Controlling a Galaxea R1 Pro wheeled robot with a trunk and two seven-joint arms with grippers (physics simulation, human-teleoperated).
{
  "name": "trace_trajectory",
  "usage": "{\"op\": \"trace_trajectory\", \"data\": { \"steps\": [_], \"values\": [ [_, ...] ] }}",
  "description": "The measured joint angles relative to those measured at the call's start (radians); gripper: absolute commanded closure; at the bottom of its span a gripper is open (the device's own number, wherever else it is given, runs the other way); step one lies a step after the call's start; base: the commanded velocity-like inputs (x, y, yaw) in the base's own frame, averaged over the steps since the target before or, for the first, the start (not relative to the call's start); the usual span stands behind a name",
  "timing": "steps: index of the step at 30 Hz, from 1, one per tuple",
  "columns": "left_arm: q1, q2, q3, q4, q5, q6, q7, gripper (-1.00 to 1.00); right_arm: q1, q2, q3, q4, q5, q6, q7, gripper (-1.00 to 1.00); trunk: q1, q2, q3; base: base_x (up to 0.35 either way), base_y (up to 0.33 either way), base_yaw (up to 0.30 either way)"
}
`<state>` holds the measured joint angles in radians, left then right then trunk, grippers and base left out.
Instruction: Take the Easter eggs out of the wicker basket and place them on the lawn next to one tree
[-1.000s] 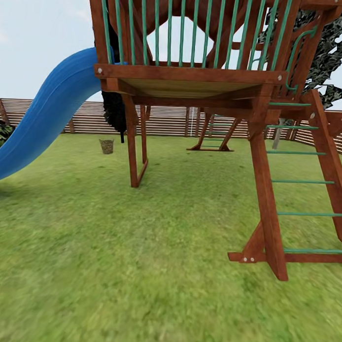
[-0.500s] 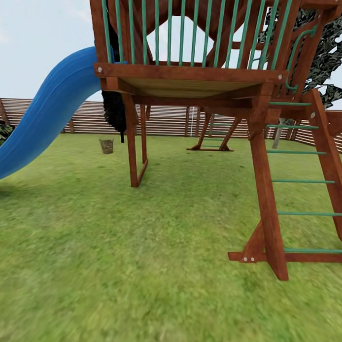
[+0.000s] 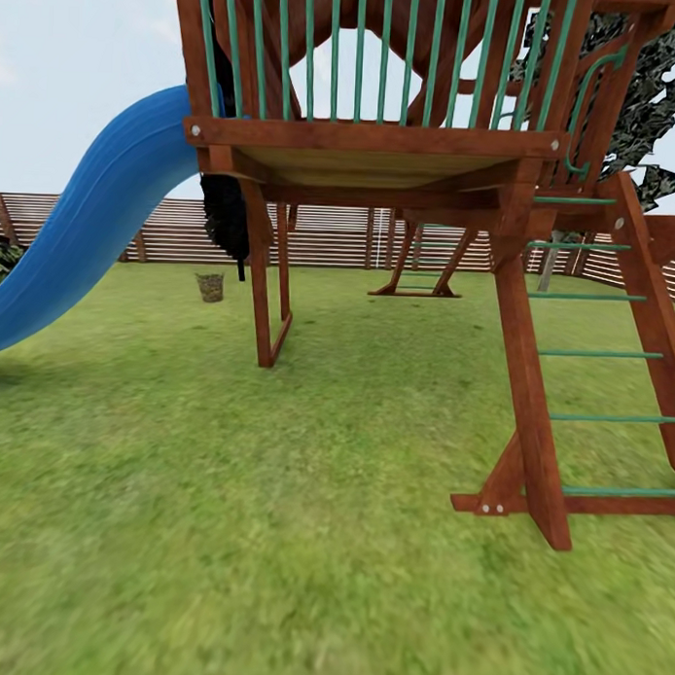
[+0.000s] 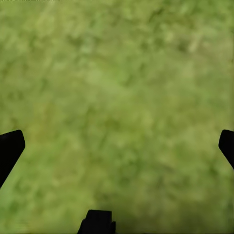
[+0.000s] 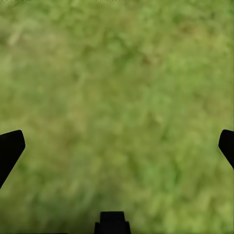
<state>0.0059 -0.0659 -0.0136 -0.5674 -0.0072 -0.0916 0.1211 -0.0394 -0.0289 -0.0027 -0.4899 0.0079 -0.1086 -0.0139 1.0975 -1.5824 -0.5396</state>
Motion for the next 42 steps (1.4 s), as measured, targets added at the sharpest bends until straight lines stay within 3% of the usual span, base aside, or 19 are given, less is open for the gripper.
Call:
{"op": "trace_trajectory", "data": {
  "steps": [11, 15, 26, 31, 42],
  "values": [
    [0.000, 0.006, 0.003, -0.009, 0.001, 0.000, 0.000, -1.00, 0.000, -0.003, -0.001, 0.000, -0.001, -0.001, 0.000, -1.00, 0.042, -0.077, -0.034, 0.080, 0.000, 0.000],
    [0.000, 0.016, 0.008, -0.071, 0.004, 0.008, 0.001, -1.00, 0.000, -0.007, -0.003, -0.007, 0.000, -0.001, 0.000, -1.00, 0.058, -0.105, -0.047, 0.003, 0.000, 0.000],
    [-0.004, 0.013, 0.011, -0.190, 0.004, 0.002, 0.007, -1.00, 0.000, -0.020, -0.004, -0.080, 0.000, -0.043, 0.000, -1.00, 0.100, -0.182, -0.088, 0.000, 0.000, 0.000],
    [-0.008, 0.019, 0.011, -0.201, 0.004, 0.004, 0.008, -1.00, 0.000, -0.019, -0.003, -0.127, 0.000, -0.054, 0.000, -1.00, 0.119, -0.217, -0.112, 0.000, 0.000, 0.008],
    [-0.009, 0.019, 0.011, -0.195, 0.003, 0.002, 0.005, -1.00, 0.000, -0.022, -0.003, -0.127, -0.001, -0.099, 0.000, -1.00, 0.161, -0.294, -0.164, 0.000, 0.000, 0.022]
  ]
}}
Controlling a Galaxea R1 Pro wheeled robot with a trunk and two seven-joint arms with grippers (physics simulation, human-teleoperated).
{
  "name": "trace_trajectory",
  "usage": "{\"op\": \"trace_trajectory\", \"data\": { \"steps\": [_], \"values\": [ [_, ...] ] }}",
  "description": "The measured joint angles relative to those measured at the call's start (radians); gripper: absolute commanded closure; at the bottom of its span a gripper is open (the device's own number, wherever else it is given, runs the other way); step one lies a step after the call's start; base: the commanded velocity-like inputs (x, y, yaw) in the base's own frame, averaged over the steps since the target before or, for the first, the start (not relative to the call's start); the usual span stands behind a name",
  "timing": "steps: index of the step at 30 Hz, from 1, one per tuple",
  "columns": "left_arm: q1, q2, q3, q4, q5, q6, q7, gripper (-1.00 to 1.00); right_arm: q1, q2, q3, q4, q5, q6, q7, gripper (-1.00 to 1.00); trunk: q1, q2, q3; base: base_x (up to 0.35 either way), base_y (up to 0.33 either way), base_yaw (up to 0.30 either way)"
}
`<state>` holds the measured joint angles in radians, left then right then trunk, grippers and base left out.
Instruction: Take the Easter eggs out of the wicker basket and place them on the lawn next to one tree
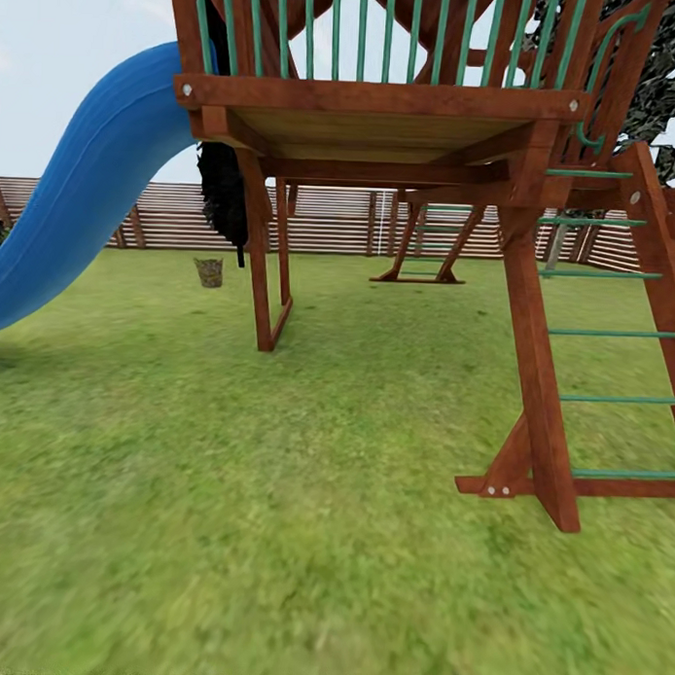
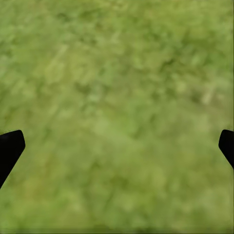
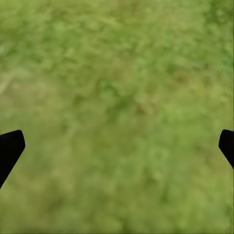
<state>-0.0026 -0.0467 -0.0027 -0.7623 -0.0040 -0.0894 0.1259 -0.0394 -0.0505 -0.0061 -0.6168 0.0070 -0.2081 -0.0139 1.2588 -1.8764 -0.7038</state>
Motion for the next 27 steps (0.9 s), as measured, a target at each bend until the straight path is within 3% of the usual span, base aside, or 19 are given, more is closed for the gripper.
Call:
{"op": "trace_trajectory", "data": {
  "steps": [27],
  "values": [
    [0.000, -0.006, -0.003, -0.017, 0.000, 0.001, -0.006, -1.00, 0.000, 0.002, 0.000, 0.044, -0.008, -0.001, 0.000, -1.00, 0.104, -0.189, -0.129, 0.000, 0.000, 0.000]
  ]
}}
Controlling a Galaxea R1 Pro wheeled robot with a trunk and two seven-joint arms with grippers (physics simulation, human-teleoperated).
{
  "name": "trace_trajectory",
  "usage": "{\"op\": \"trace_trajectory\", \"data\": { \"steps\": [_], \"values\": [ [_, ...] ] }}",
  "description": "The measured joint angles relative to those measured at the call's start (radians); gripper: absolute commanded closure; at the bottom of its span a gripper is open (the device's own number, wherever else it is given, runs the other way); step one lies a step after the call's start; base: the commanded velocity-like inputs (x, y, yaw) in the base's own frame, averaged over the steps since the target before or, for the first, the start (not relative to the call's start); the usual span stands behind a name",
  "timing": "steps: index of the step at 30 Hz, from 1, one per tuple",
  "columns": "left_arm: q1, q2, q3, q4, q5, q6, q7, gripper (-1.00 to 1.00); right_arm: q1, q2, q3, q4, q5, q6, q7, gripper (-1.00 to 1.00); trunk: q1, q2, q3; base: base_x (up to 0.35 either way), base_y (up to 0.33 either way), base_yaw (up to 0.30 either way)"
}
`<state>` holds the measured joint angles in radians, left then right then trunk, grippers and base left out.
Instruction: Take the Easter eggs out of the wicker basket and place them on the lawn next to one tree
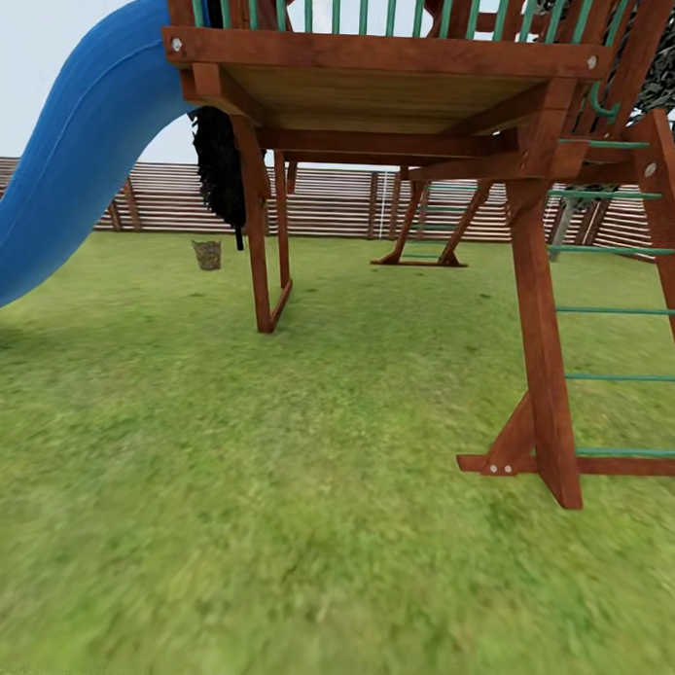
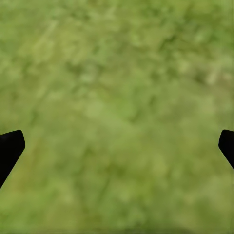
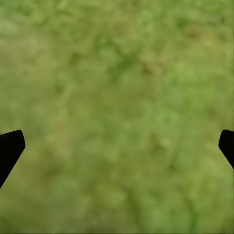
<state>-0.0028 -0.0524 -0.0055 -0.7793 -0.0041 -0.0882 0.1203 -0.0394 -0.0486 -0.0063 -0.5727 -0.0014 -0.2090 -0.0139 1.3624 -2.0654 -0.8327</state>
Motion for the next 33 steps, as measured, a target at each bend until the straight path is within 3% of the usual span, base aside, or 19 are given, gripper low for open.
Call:
{"op": "trace_trajectory", "data": {
  "steps": [9, 13, 14, 20, 33],
  "values": [
    [-0.006, 0.000, 0.001, 0.001, 0.000, 0.009, 0.000, -1.00, -0.005, 0.001, -0.002, -0.008, 0.004, 0.012, -0.011, -1.00, 0.035, -0.063, -0.043, 0.000, 0.000, 0.000],
    [-0.049, 0.000, 0.001, 0.007, -0.001, 0.018, 0.002, -1.00, -0.045, 0.001, -0.001, -0.003, 0.007, 0.069, -0.045, -1.00, 0.050, -0.091, -0.062, 0.000, 0.000, 0.000],
    [-0.080, 0.001, 0.001, 0.011, -0.001, 0.032, 0.003, -1.00, -0.068, 0.000, 0.000, -0.001, 0.008, 0.095, -0.052, -1.00, 0.054, -0.098, -0.067, 0.000, 0.000, 0.000],
    [-0.150, 0.003, 0.002, 0.016, 0.000, 0.127, 0.001, -1.00, -0.107, -0.002, 0.000, 0.000, 0.008, 0.110, -0.056, -1.00, 0.077, -0.140, -0.095, 0.000, 0.000, 0.000],
    [-0.157, -0.007, 0.001, 0.089, 0.000, 0.117, 0.000, -1.00, -0.127, -0.002, 0.005, 0.040, 0.010, 0.106, -0.053, -1.00, 0.127, -0.231, -0.157, 0.000, 0.000, 0.000]
  ]
}}
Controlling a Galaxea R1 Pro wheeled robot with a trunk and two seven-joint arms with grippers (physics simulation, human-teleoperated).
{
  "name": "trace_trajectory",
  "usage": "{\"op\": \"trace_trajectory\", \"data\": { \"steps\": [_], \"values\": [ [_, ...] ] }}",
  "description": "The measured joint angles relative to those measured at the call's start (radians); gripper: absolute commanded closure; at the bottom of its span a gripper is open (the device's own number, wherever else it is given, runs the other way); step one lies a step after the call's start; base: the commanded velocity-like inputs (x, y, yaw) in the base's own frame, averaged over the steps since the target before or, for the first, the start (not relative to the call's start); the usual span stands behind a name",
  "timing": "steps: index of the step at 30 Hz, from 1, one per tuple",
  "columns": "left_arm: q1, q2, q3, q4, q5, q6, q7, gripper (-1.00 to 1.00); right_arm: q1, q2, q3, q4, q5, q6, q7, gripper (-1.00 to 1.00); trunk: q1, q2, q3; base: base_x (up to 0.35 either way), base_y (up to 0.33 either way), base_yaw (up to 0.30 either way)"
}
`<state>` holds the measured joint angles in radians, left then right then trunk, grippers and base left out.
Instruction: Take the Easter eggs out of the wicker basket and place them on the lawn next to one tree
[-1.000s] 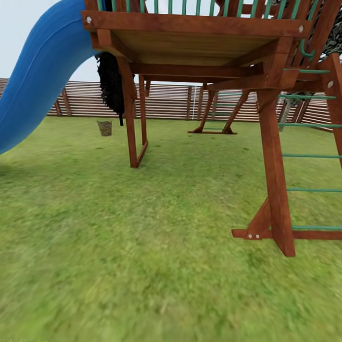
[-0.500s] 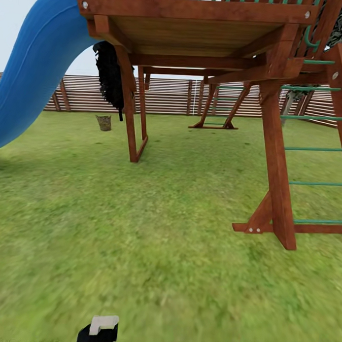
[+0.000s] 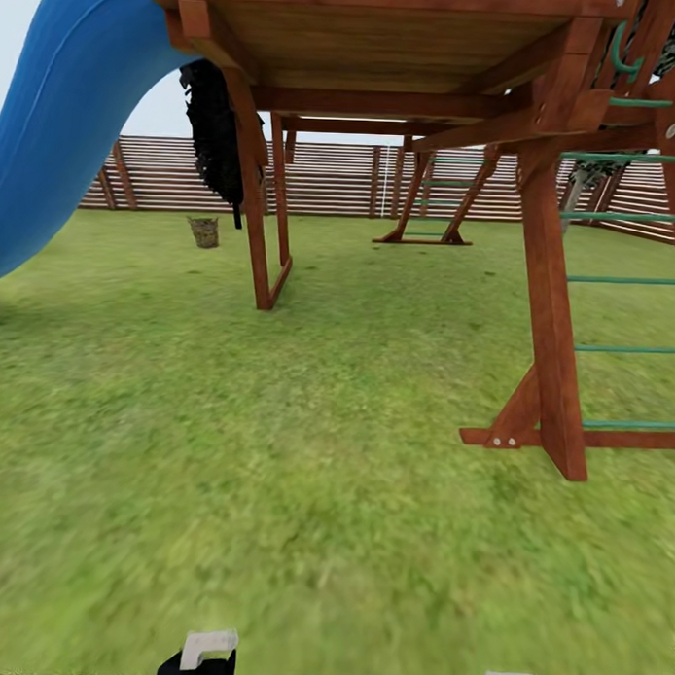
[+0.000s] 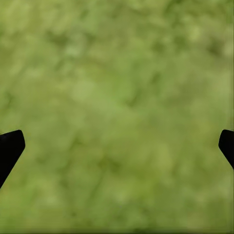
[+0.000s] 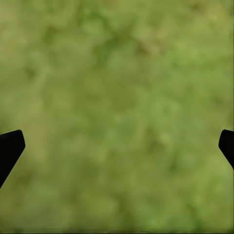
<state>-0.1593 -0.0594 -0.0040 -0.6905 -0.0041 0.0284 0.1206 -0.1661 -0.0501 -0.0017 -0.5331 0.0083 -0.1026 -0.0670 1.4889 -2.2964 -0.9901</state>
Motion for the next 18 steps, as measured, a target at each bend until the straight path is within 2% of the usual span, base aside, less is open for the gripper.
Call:
{"op": "trace_trajectory", "data": {
  "steps": [4, 8, 12, 15, 18],
  "values": [
    [0.000, -0.001, 0.000, 0.010, 0.000, -0.006, 0.000, -1.00, -0.001, 0.002, 0.000, 0.004, 0.000, -0.002, 0.000, -1.00, 0.012, -0.021, -0.016, 0.000, 0.000, 0.000],
    [0.000, -0.002, -0.006, 0.021, -0.002, -0.012, -0.001, -1.00, 0.000, 0.002, 0.002, 0.005, -0.001, -0.004, 0.000, -1.00, 0.012, -0.021, -0.019, 0.000, 0.000, 0.000],
    [0.000, -0.001, -0.009, 0.077, -0.006, -0.034, -0.001, -1.00, 0.000, 0.004, 0.003, 0.005, 0.000, -0.006, 0.000, -1.00, 0.012, -0.021, -0.020, 0.021, 0.000, 0.000],
    [0.000, -0.005, -0.011, 0.138, -0.009, -0.047, -0.001, -1.00, 0.000, 0.005, 0.005, 0.005, 0.000, -0.008, 0.000, -1.00, 0.011, -0.021, -0.020, 0.233, 0.000, 0.000],
    [0.000, -0.006, -0.020, 0.159, -0.009, -0.049, -0.002, -1.00, 0.000, 0.005, 0.005, 0.005, 0.000, -0.009, 0.001, -1.00, 0.011, -0.021, -0.020, 0.311, 0.000, 0.000]
  ]
}}
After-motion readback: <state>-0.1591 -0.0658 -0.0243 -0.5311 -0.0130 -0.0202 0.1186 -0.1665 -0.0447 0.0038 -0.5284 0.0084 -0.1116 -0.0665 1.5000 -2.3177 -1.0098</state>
